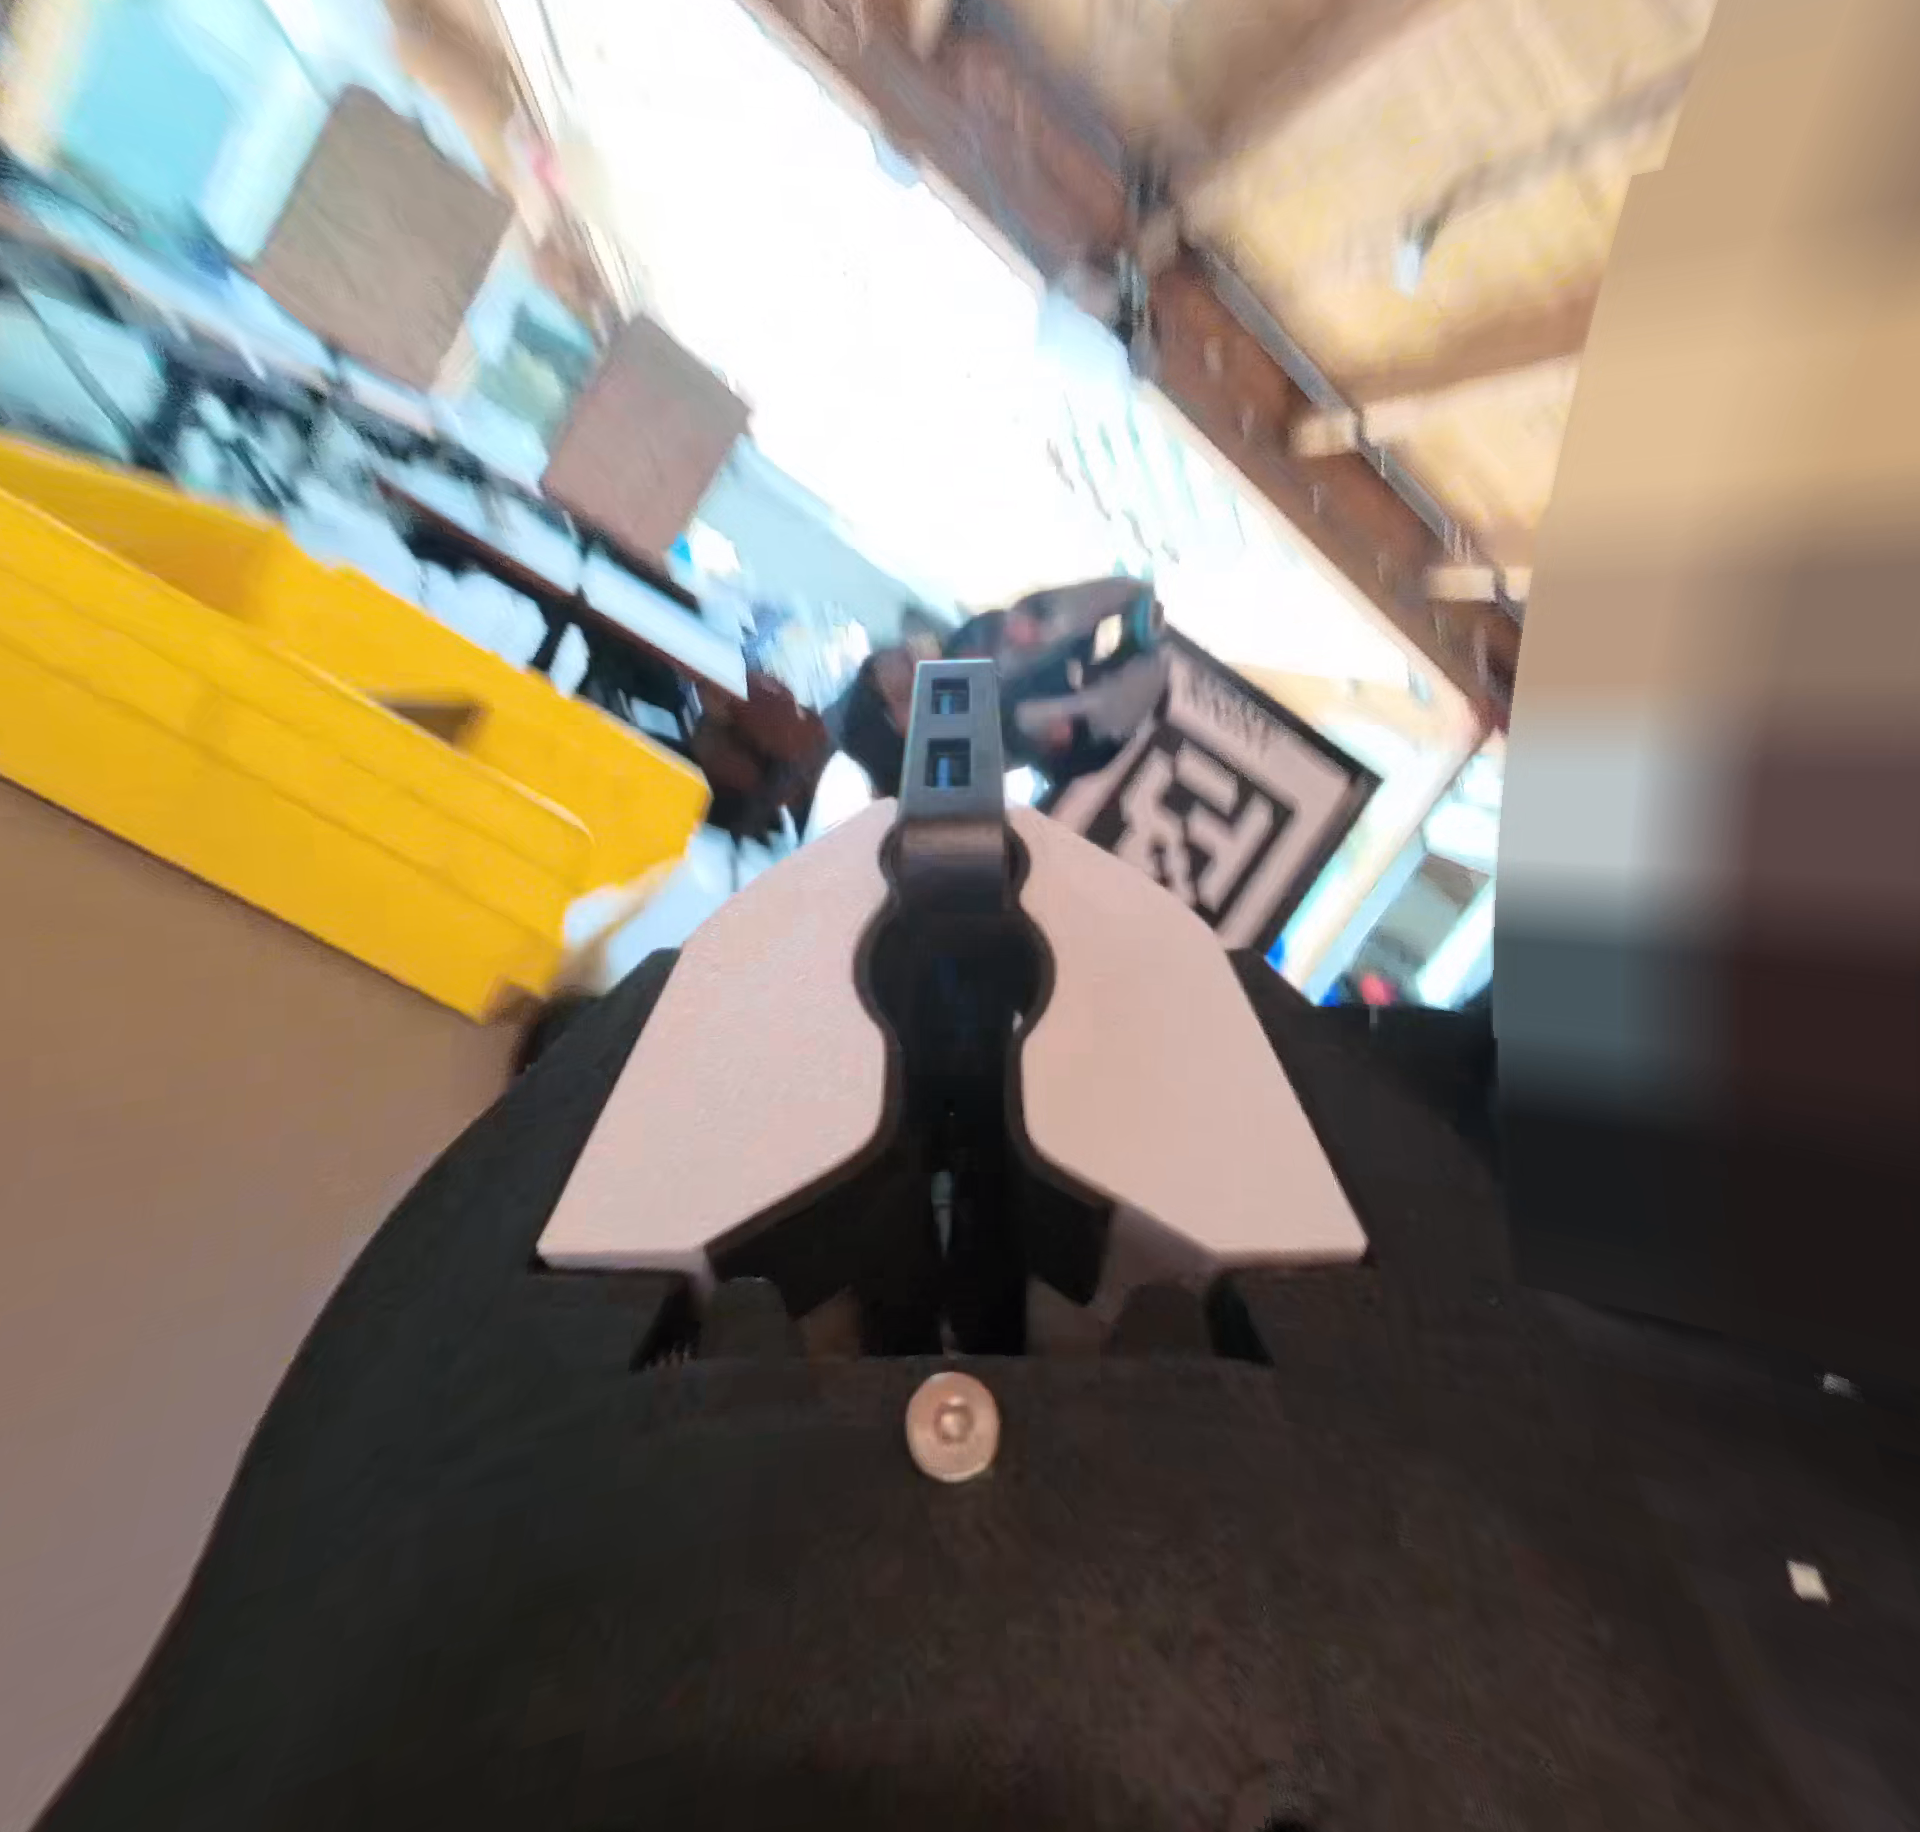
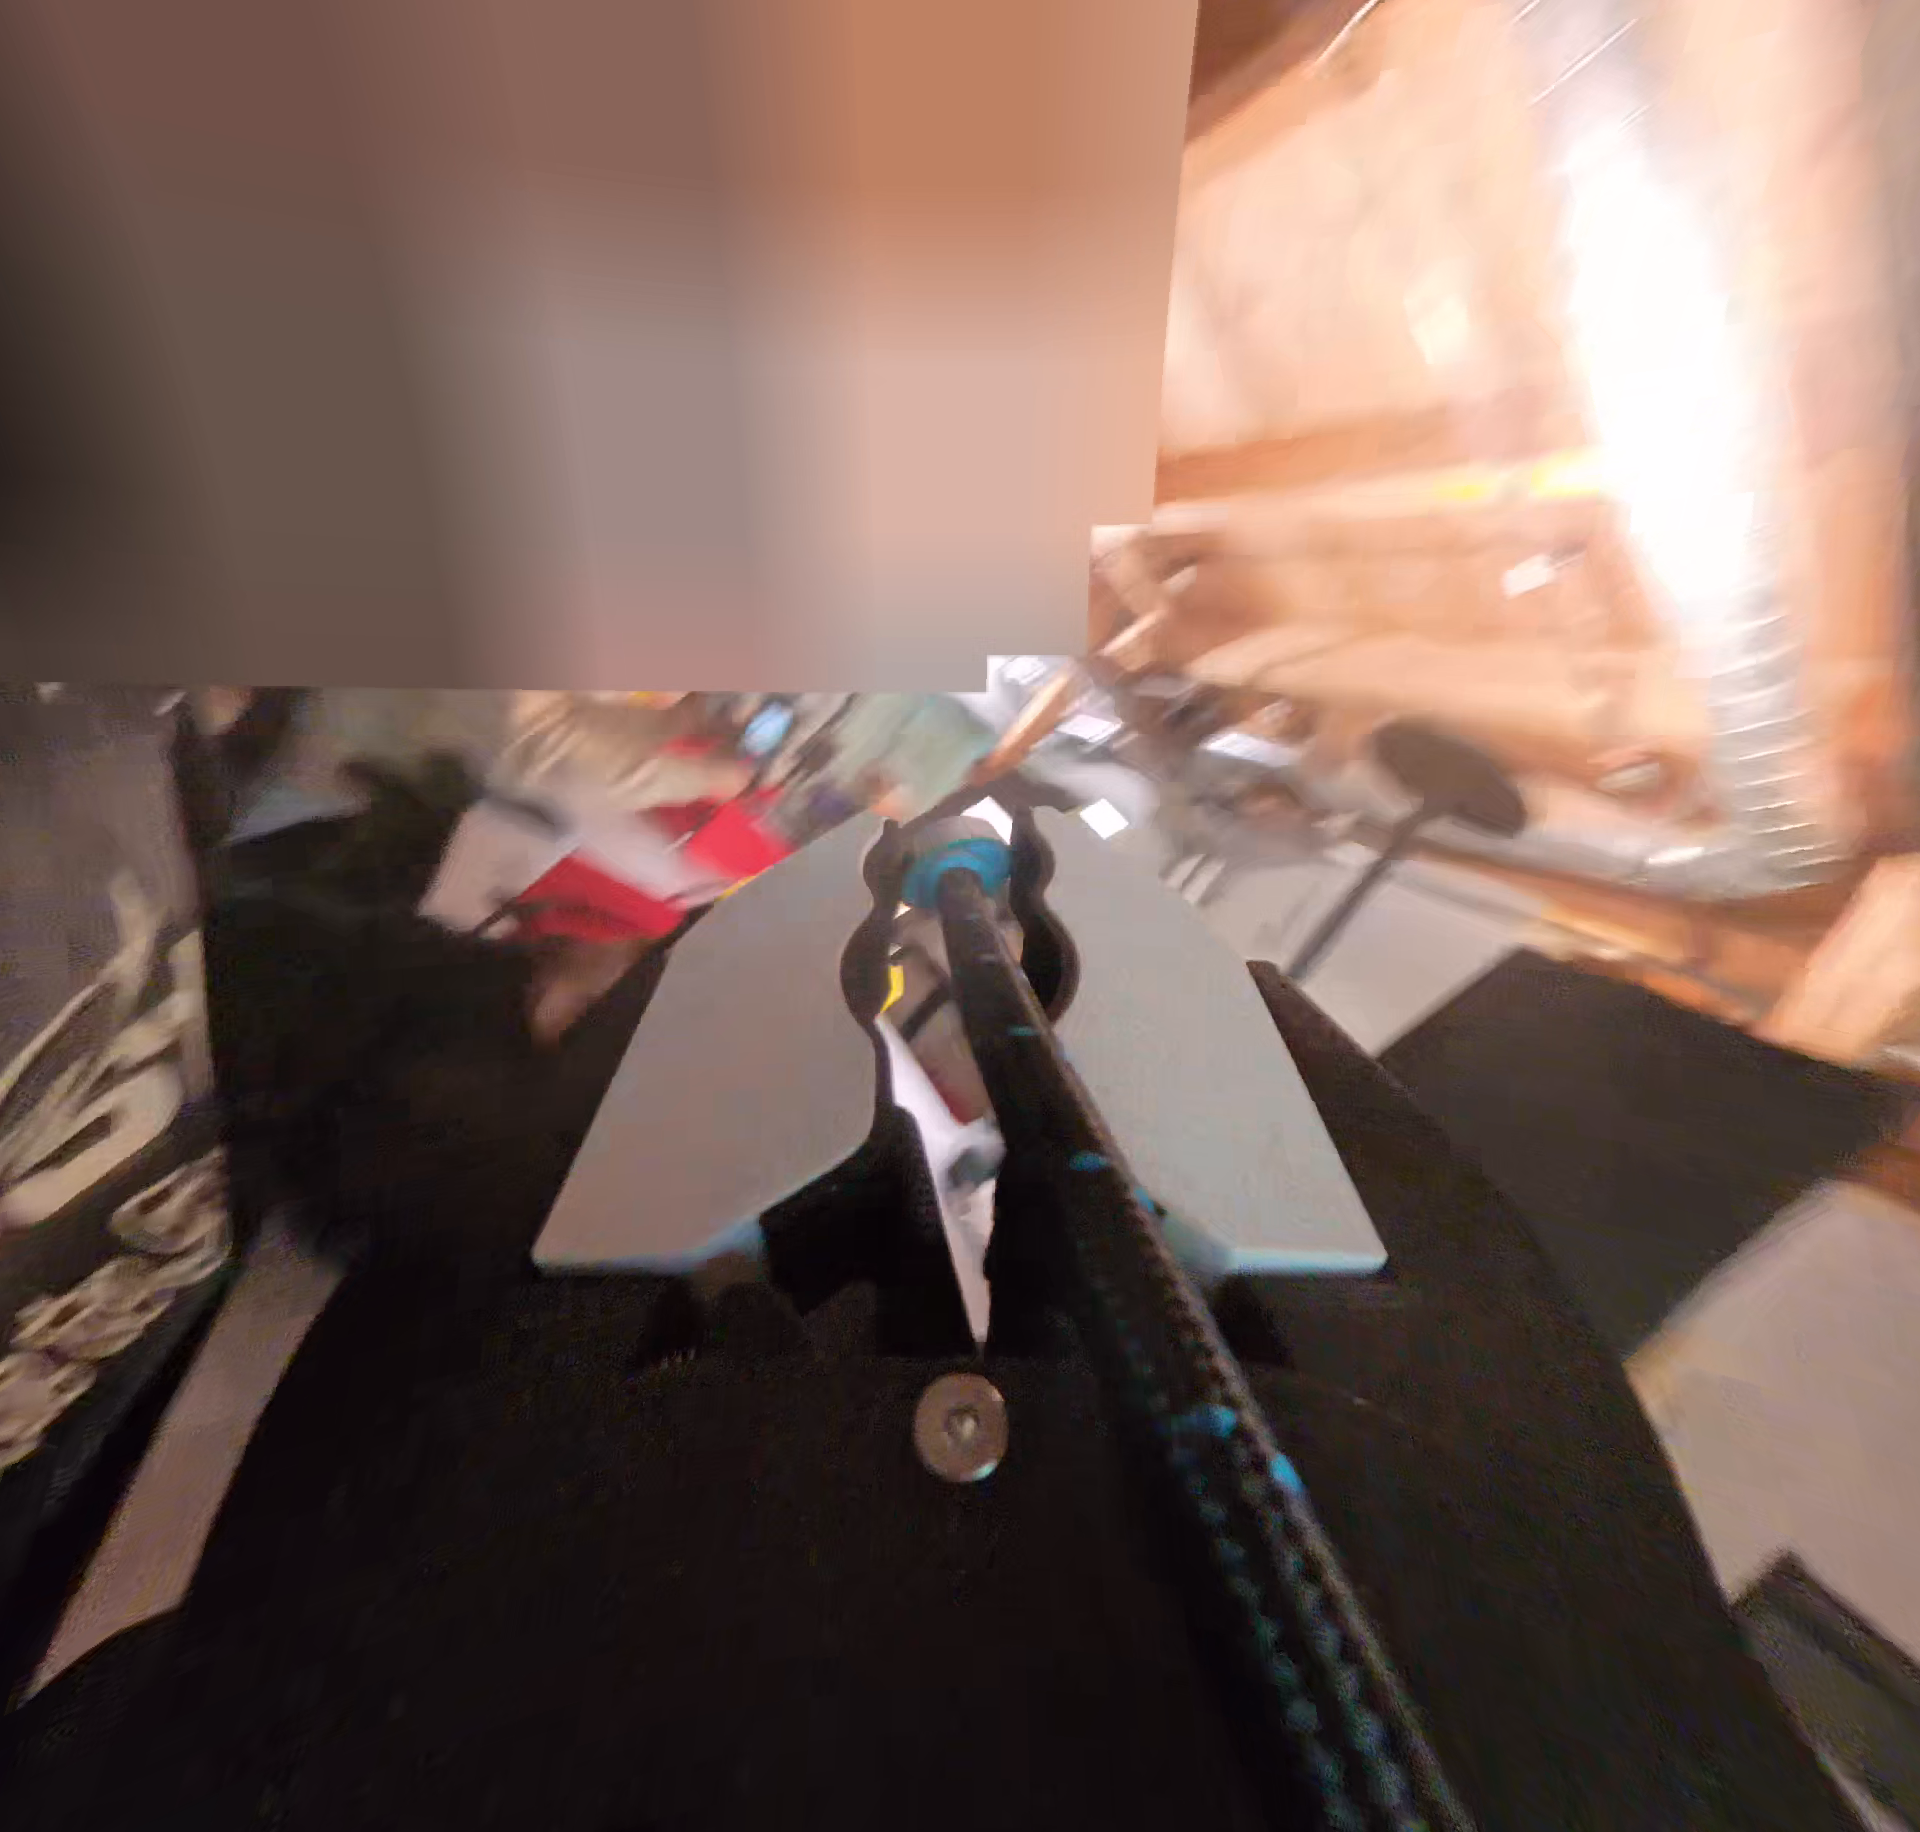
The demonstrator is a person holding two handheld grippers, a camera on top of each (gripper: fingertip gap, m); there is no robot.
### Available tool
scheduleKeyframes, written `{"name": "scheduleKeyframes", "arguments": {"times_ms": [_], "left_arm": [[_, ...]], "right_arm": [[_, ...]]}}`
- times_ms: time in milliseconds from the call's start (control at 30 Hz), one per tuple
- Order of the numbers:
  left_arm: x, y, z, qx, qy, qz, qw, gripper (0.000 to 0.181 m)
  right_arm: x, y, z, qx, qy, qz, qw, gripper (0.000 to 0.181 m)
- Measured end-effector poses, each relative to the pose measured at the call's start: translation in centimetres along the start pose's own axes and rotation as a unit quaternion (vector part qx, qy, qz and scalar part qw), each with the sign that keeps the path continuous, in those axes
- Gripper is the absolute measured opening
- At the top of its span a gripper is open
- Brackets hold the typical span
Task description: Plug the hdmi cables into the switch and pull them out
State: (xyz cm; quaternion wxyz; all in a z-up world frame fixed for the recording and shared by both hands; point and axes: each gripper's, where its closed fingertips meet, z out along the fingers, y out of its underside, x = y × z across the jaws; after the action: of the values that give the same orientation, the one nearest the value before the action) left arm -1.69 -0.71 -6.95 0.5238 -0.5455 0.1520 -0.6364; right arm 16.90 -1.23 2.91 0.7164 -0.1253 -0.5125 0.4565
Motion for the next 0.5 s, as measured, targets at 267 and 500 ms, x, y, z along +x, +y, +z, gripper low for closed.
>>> {"name": "scheduleKeyframes", "arguments": {"times_ms": [267, 500], "left_arm": [[1.1, -2.2, -1.1, 0.047, 0.0, 0.114, 0.992, 0.013], [-1.4, -1.2, -1.2, 0.029, -0.047, 0.145, 0.988, 0.013]], "right_arm": [[7.8, -1.7, -6.7, -0.001, 0.2, 0.168, 0.965, 0.021], [10.7, 0.8, -4.7, 0.085, 0.179, 0.363, 0.91, 0.021]]}}
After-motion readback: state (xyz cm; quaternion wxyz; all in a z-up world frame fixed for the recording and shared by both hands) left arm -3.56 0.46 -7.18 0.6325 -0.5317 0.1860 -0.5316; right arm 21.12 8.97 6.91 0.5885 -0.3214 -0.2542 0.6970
